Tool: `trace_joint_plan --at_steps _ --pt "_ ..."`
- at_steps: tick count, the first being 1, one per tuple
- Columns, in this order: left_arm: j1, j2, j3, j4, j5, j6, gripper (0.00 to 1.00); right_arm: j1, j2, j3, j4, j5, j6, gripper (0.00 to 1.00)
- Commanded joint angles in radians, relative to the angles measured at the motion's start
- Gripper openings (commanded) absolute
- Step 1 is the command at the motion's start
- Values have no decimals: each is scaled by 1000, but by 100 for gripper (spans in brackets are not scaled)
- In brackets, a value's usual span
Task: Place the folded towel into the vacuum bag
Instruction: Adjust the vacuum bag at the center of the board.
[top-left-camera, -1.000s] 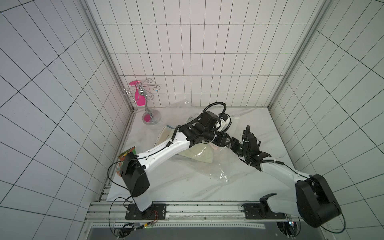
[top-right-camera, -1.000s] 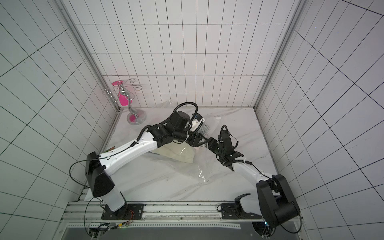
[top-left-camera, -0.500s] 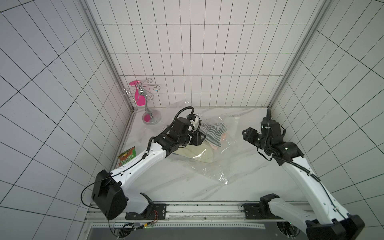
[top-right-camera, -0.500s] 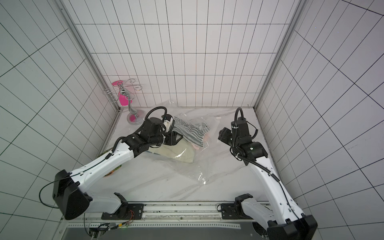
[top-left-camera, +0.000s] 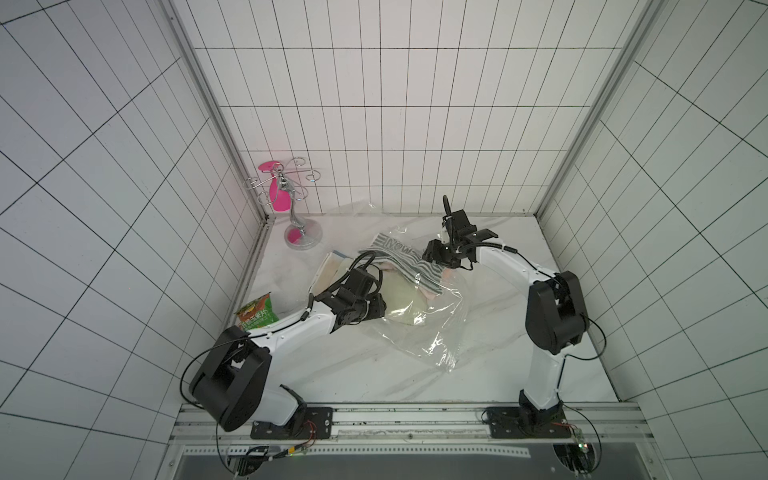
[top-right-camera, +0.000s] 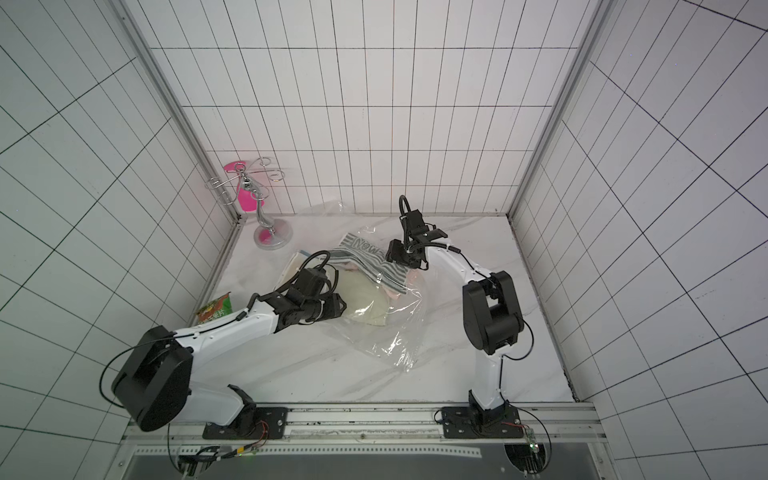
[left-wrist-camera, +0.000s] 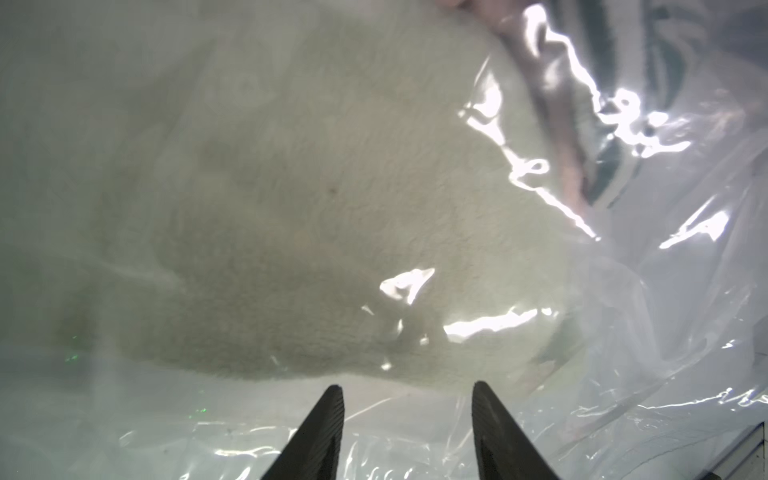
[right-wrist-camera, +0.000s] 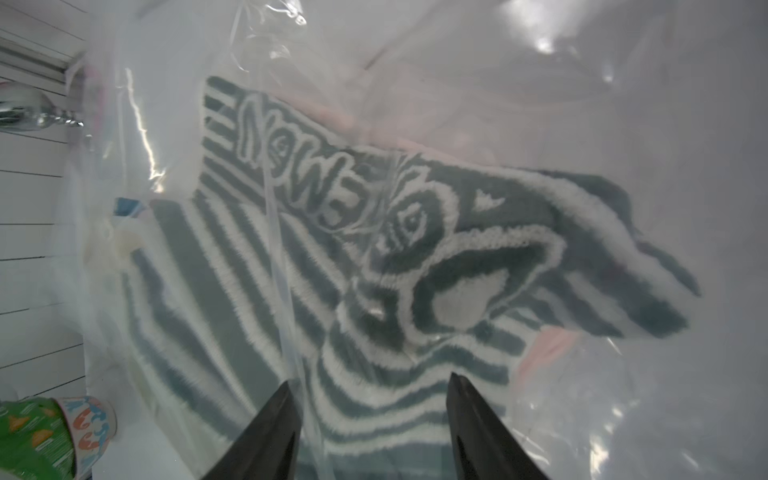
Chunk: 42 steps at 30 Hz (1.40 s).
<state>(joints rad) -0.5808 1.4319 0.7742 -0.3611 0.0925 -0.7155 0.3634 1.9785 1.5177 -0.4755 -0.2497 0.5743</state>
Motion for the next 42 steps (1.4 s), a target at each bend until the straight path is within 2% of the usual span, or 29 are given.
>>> trace_joint_plan --at_steps 1,7,13,16,19,22,24,26,28,31,34,38,41,42 --pt "10 14 -48 45 -50 -114 51 -53 52 -126 76 -3 102 58" --pt "34 76 -98 108 -52 -172 51 -84 22 -290 165 -28 136 59" --pt "97 152 -22 126 -62 -131 51 -88 -189 -652 347 -48 271 59" --pt "98 203 42 132 -53 -119 51 -62 -285 -820 426 -72 355 59" --pt "98 255 99 138 -61 -99 51 27 -391 -932 475 -80 419 59" --pt "105 304 191 113 -63 -50 51 105 -488 -922 374 -79 378 60" --pt "108 302 233 95 -62 -21 52 105 -570 -897 261 -86 320 62" --pt "108 265 257 42 -56 12 52 99 -677 -850 105 -20 238 65" --pt "108 197 250 -13 -32 39 53 76 -781 -802 -31 53 165 70" --pt "104 72 187 -83 9 47 54 -25 -858 -718 -162 58 51 78" --pt "58 -35 123 -77 49 34 54 -74 -813 -611 -251 153 -64 82" --pt "-86 -42 192 -56 74 14 54 -95 -678 -541 -323 201 -149 82" --pt "-152 15 227 75 152 2 53 -87 -624 -569 -262 73 -162 81" --pt "-162 40 230 116 181 -5 52 -69 -610 -572 -262 69 -164 81"
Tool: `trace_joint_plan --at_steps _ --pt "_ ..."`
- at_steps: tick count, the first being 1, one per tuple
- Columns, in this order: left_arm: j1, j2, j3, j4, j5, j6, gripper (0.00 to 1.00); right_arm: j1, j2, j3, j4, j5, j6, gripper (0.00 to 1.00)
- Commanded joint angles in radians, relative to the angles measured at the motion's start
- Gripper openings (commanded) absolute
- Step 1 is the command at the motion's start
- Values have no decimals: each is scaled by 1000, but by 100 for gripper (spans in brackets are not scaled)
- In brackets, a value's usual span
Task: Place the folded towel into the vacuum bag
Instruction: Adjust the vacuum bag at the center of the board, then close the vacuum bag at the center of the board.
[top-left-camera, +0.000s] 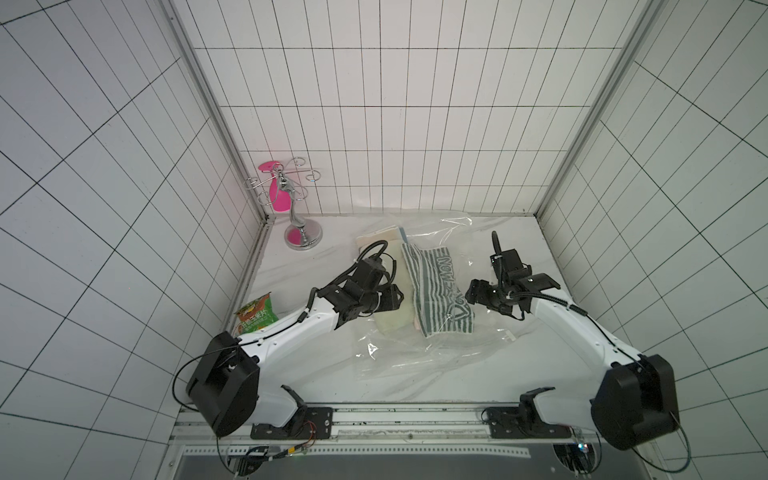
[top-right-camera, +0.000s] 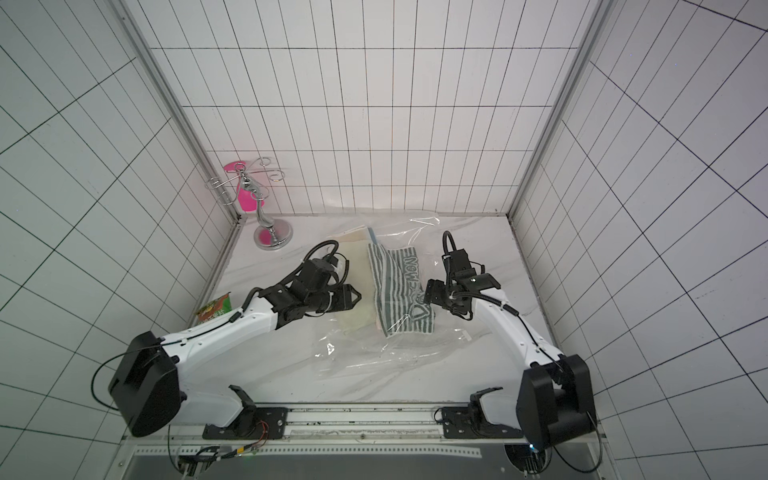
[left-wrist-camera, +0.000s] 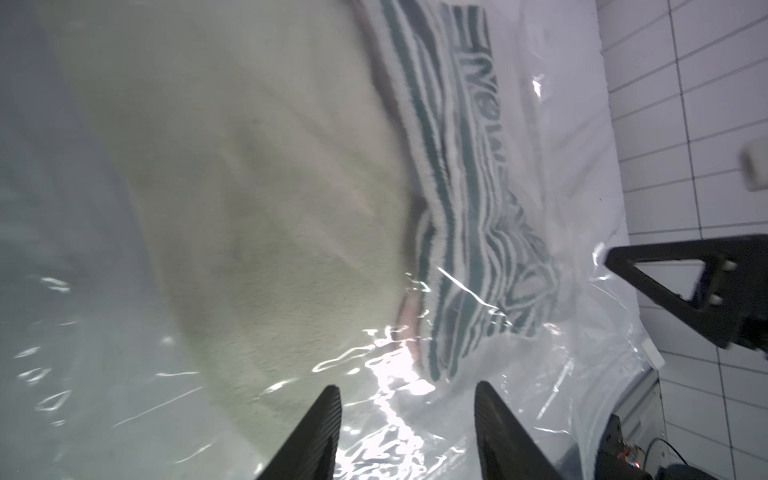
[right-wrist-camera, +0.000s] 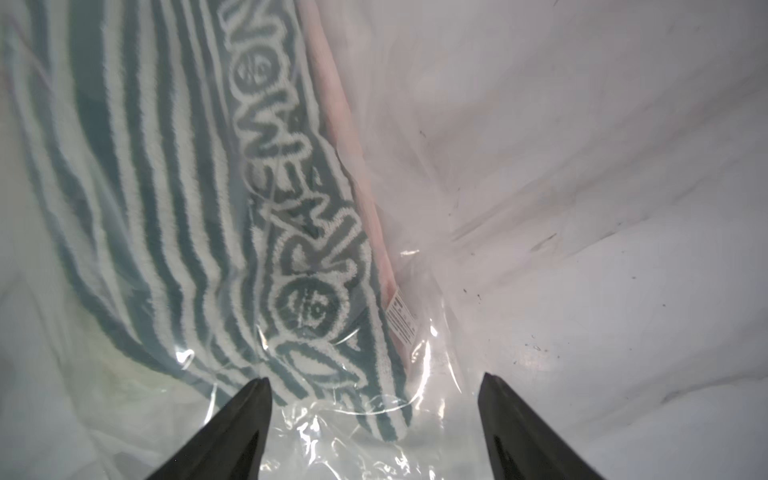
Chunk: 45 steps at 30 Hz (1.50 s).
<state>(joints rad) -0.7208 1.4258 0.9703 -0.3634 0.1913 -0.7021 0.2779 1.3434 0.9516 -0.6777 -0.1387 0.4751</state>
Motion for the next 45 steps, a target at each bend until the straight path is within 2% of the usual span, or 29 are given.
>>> trace_joint_plan --at_steps 1,3,6,9,10,12,15,17,19,22,27,31,33,35,39,41,45 --pt "-29 80 35 158 115 -18 51 30 42 -13 -60 -9 -62 81" --pt "-26 151 25 169 126 -12 49 -3 68 -69 -8 9 -30 81" --pt "39 238 -31 167 66 33 47 -103 123 -160 113 -86 11 75" --pt "197 339 -32 169 171 29 46 -102 198 -151 186 -139 36 72" --pt "229 368 -17 160 181 23 46 -94 224 -140 209 -161 59 71" --pt "240 385 5 142 105 -1 46 -67 258 -125 265 -213 126 67" --pt "227 392 55 108 -4 -8 47 43 255 -154 449 -269 349 64" --pt "247 407 119 59 -71 18 48 138 248 -180 571 -254 501 63" --pt "263 418 186 -7 -126 54 48 172 242 -171 572 -237 520 65" --pt "259 389 225 -80 -127 101 49 130 171 -185 483 -277 446 68" --pt "180 214 148 -142 -140 129 50 70 -103 -197 120 -225 233 73" --pt "64 94 134 -192 -192 123 50 -37 -280 -278 -20 -262 188 74" --pt "-25 58 122 -182 -196 113 50 -76 -346 -319 -50 -283 185 73" --pt "-124 42 112 -145 -231 156 51 -100 -386 -351 -73 -308 200 72" --pt "-273 41 73 -49 -281 355 56 -121 -365 -384 22 -383 248 69" --pt "-289 47 53 -19 -265 442 58 -121 -312 -384 96 -444 275 66" --pt "-292 40 15 27 -178 550 58 -123 -210 -404 249 -490 331 62"
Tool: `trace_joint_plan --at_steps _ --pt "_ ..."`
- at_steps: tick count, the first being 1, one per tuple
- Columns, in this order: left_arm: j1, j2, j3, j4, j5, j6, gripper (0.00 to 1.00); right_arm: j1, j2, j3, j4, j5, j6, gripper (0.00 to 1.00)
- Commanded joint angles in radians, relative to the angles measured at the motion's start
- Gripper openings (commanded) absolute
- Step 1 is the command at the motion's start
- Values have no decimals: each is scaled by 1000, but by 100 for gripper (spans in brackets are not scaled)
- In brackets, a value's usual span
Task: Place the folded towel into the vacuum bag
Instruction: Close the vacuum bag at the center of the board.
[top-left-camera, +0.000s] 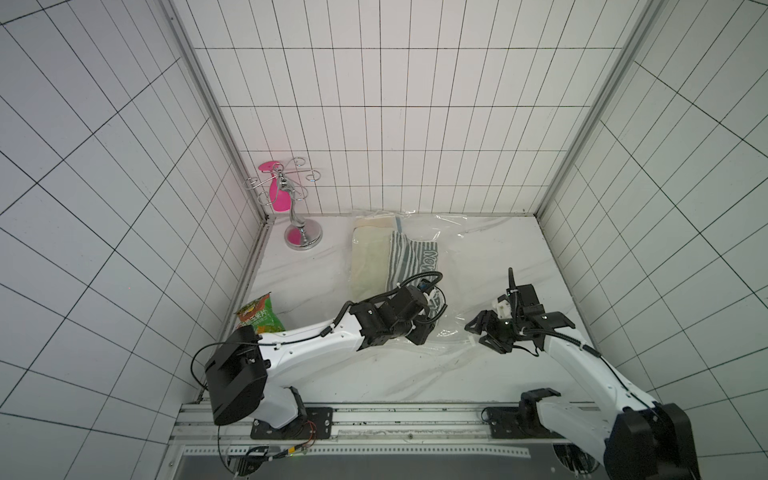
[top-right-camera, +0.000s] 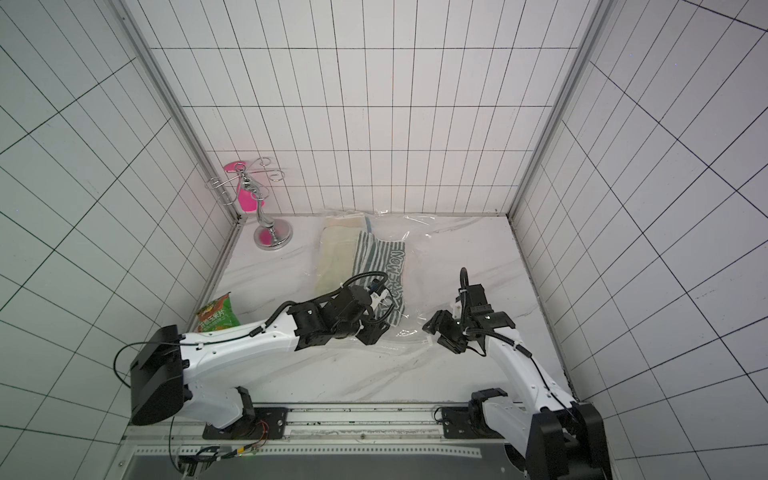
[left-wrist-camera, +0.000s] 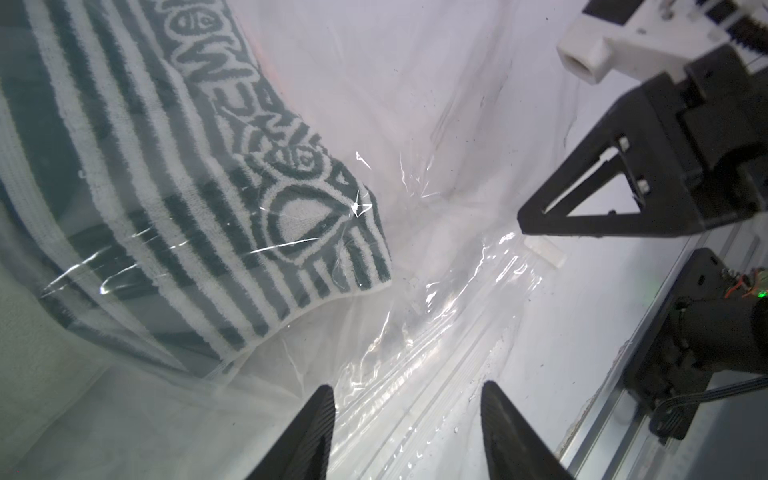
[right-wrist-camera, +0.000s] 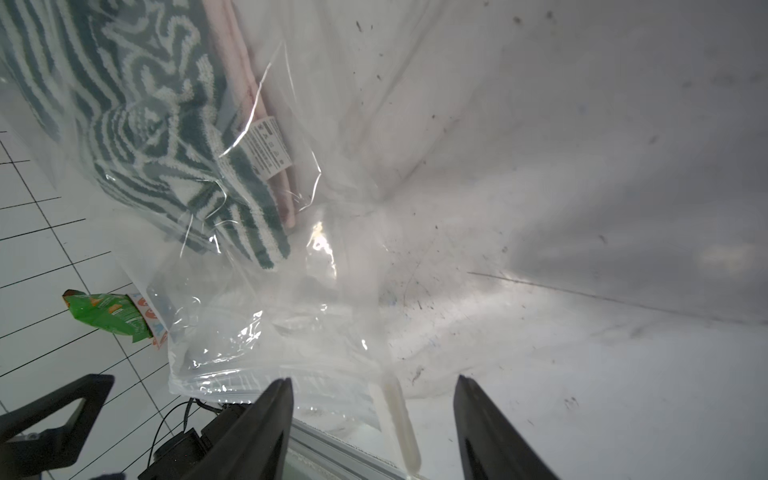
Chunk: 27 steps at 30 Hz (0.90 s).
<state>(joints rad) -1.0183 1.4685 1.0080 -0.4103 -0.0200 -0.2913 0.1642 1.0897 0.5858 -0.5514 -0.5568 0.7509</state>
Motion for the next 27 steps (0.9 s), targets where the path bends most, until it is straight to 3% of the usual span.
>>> trace_joint_plan --at_steps 1,5,7,10,15,17,23,27 --pt "0 -11 -37 93 56 162 58 -10 66 -47 155 -84 72 60" --pt "-71 -49 -112 181 59 300 58 -12 135 -102 332 -161 179 45" --pt "-121 -49 -137 212 4 374 59 -15 127 -132 411 -196 249 30" --pt "-178 -24 -150 227 -106 453 60 -18 55 -160 476 -229 359 0" --pt "-230 -20 -182 323 -201 531 66 -20 -150 -140 429 -217 511 0" --pt "-249 -28 -186 362 -241 569 75 -20 -210 -109 384 -207 549 0" --pt "-263 -32 -149 418 -395 694 76 -18 -297 3 308 -200 644 0" --pt "-263 -47 -126 390 -401 739 76 -15 -323 78 308 -192 719 0"
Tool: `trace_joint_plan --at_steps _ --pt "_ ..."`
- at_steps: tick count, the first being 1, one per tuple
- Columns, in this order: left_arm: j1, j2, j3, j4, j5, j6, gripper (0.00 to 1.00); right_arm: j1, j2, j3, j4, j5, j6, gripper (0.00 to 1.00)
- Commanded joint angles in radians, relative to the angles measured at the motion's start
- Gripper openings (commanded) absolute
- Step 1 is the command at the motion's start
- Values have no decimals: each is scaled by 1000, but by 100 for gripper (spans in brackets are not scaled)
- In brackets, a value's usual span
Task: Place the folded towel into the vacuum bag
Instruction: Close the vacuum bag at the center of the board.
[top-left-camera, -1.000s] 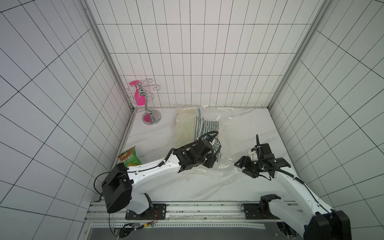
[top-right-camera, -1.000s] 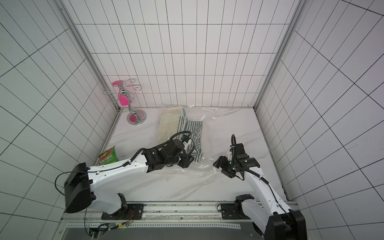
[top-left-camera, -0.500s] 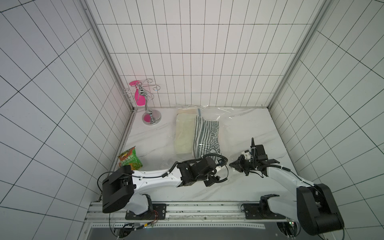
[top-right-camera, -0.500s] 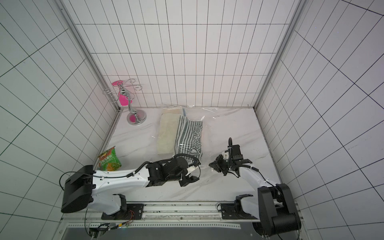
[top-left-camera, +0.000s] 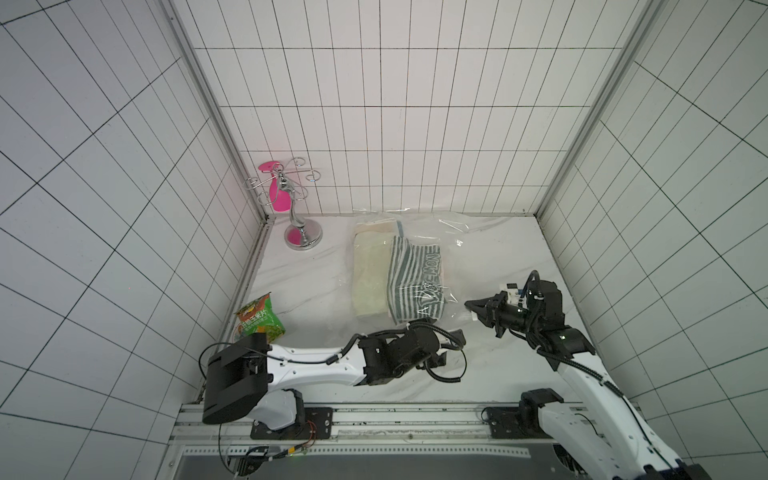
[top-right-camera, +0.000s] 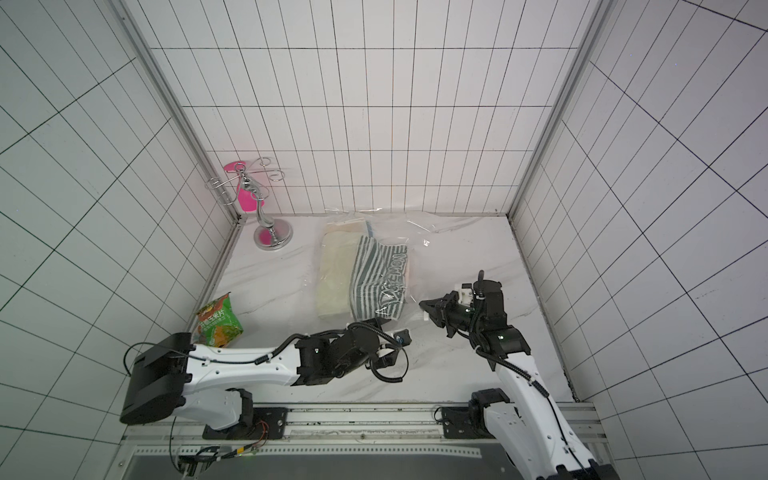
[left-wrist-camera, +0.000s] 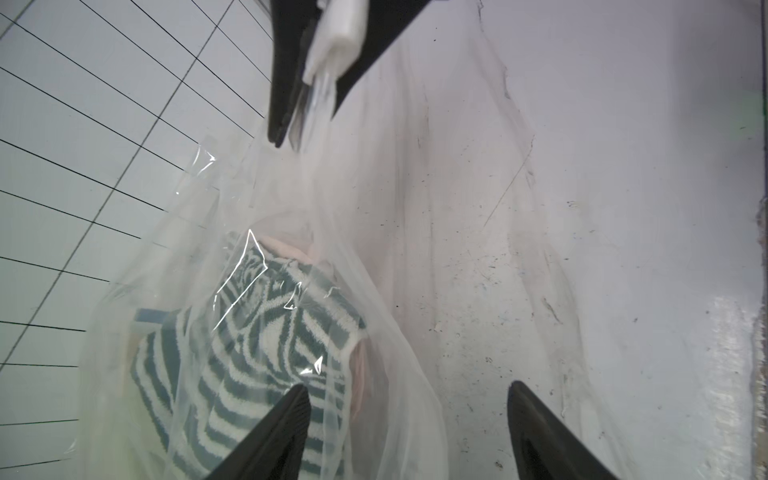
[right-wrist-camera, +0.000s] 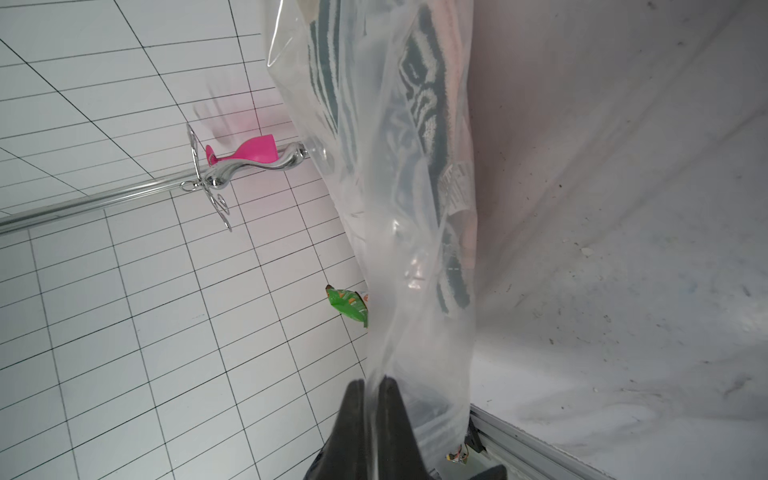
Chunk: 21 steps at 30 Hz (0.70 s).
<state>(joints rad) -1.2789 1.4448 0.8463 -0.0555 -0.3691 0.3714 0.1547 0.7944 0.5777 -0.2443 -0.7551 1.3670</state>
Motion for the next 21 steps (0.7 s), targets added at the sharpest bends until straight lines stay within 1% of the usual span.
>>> trace_joint_plan --at_steps 1,3,7,9,10,11,13,14,15,17,18,19,20,21 --pt "-2 -24 37 36 -64 84 75 -5 -35 109 4 10 119 0" --pt "-2 -17 43 44 -105 109 73 -1 -43 154 -2 20 135 0" --pt "0 4 48 140 -189 167 67 9 -33 219 -17 35 150 0" --pt "8 14 48 177 -182 167 64 16 -25 223 11 35 174 0" --pt "13 21 47 195 -170 166 60 20 -22 225 32 35 188 0" --pt "15 28 48 209 -167 167 51 24 -20 229 41 34 192 0" --pt "19 37 51 236 -176 172 18 25 -20 239 40 42 184 0" --pt "23 33 53 236 -173 176 7 23 -19 243 39 43 178 0" --pt "32 24 57 226 -159 181 0 24 -16 245 39 36 168 0" --pt "63 -5 81 156 -108 174 0 23 -1 255 38 14 130 0" --pt "86 -26 102 95 -61 162 0 23 9 262 33 -2 98 0" --pt "115 -50 119 43 -13 145 0 22 18 269 23 -16 57 5" --pt "146 -72 132 1 35 123 0 21 26 280 7 -27 12 14" --pt "192 -97 151 -55 106 99 0 18 35 294 -1 -42 -38 23"
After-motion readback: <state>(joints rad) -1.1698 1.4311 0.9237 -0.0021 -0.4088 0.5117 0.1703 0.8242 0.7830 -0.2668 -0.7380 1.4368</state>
